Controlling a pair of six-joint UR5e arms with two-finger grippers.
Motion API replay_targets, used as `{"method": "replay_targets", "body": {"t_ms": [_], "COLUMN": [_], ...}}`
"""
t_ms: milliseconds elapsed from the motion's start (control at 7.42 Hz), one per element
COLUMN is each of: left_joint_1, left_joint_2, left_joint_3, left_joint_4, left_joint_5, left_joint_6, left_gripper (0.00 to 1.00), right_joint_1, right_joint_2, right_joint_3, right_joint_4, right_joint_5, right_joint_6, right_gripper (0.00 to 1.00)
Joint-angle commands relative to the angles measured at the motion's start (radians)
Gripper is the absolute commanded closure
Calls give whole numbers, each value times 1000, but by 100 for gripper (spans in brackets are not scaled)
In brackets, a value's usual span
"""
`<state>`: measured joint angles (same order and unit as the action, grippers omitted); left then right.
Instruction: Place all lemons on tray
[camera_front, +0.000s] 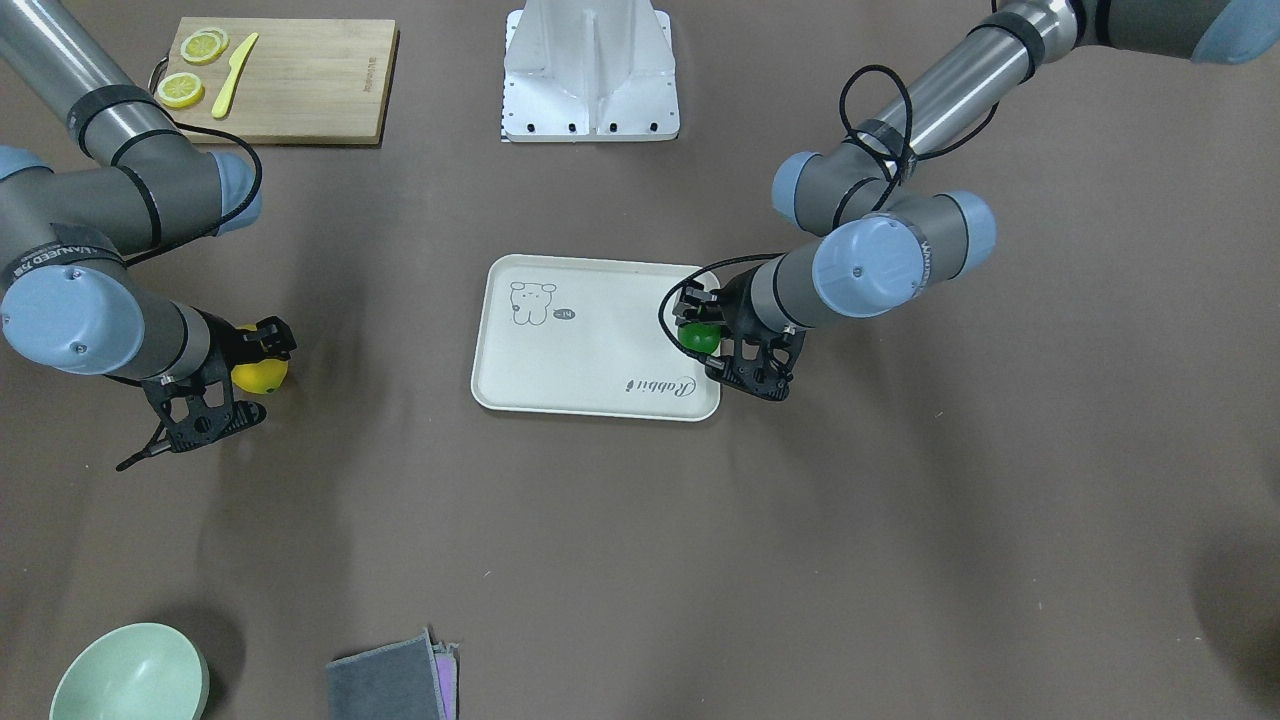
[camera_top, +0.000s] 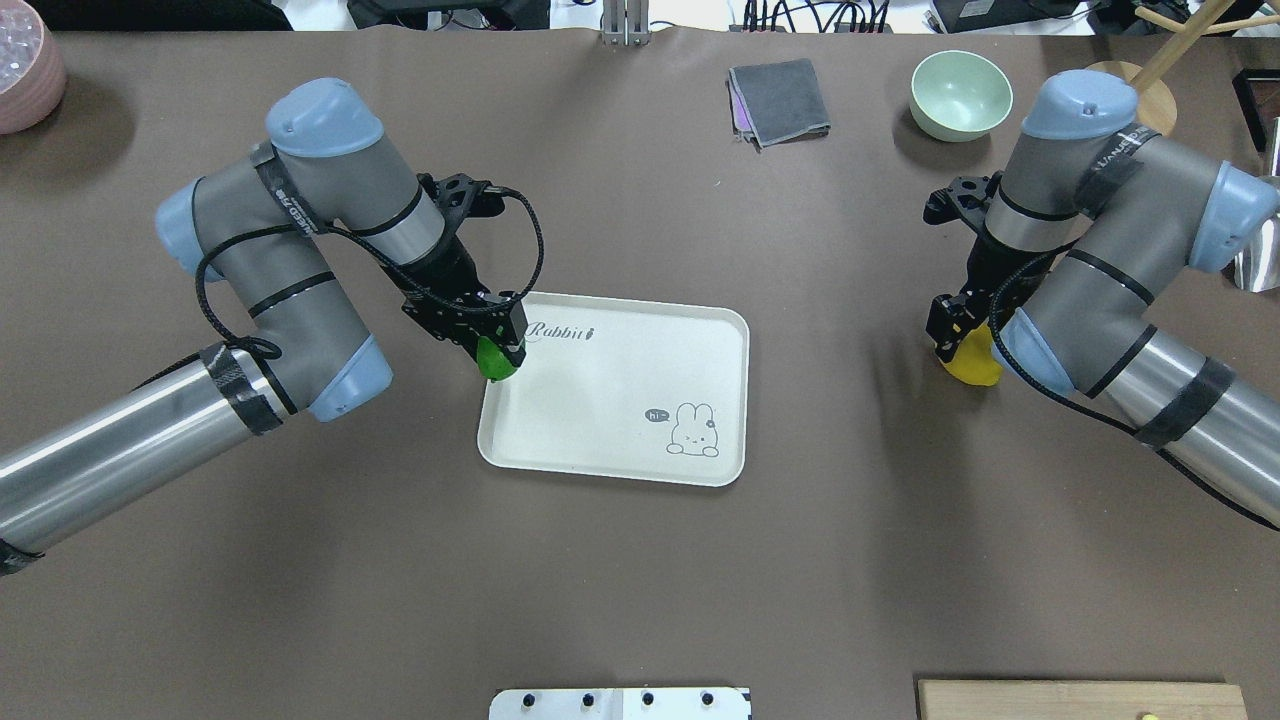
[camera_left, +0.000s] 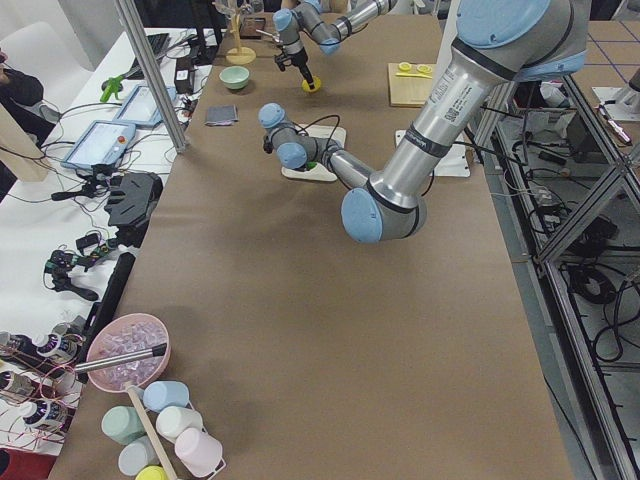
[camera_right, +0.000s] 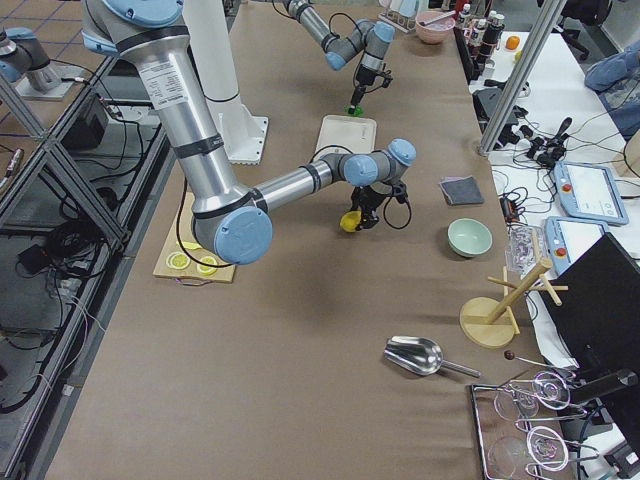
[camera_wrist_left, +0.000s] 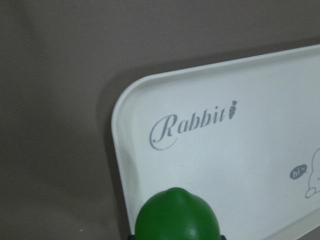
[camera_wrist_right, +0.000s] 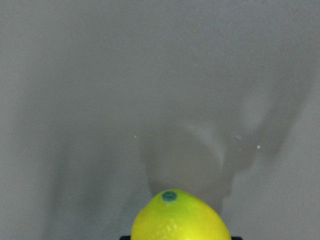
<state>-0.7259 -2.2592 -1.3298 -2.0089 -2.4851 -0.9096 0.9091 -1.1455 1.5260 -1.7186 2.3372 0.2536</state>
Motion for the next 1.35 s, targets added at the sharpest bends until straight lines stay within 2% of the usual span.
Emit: {"method": "replay_targets", "body": {"t_ms": [0, 270, 404, 809, 944, 1213], "left_joint_1": [19, 22, 22, 8, -44, -177], "left_joint_2": [-20, -20, -17, -13, -5, 108], "left_joint_3": [4, 11, 6, -6, -23, -109], "left_joint_4": [-7, -20, -19, -14, -5, -2], "left_joint_5": [8, 8, 8, 23, 29, 35], "left_joint_6": [-51, -49, -49, -95, -103, -74], "left_gripper": [100, 100, 1, 1, 2, 2], "right_joint_1": [24, 25, 22, -10, -47, -126], "right_joint_2": [35, 94, 99, 134, 150, 196], "right_joint_3": [52, 71, 68, 59, 59, 50], "right_joint_4": [7, 51, 101, 233, 253, 296], "right_joint_5": [2, 7, 8, 25, 25, 10], "right_joint_6": [-4, -4, -4, -4, -4, -2], "right_gripper": [87, 86, 85, 83, 83, 82]}}
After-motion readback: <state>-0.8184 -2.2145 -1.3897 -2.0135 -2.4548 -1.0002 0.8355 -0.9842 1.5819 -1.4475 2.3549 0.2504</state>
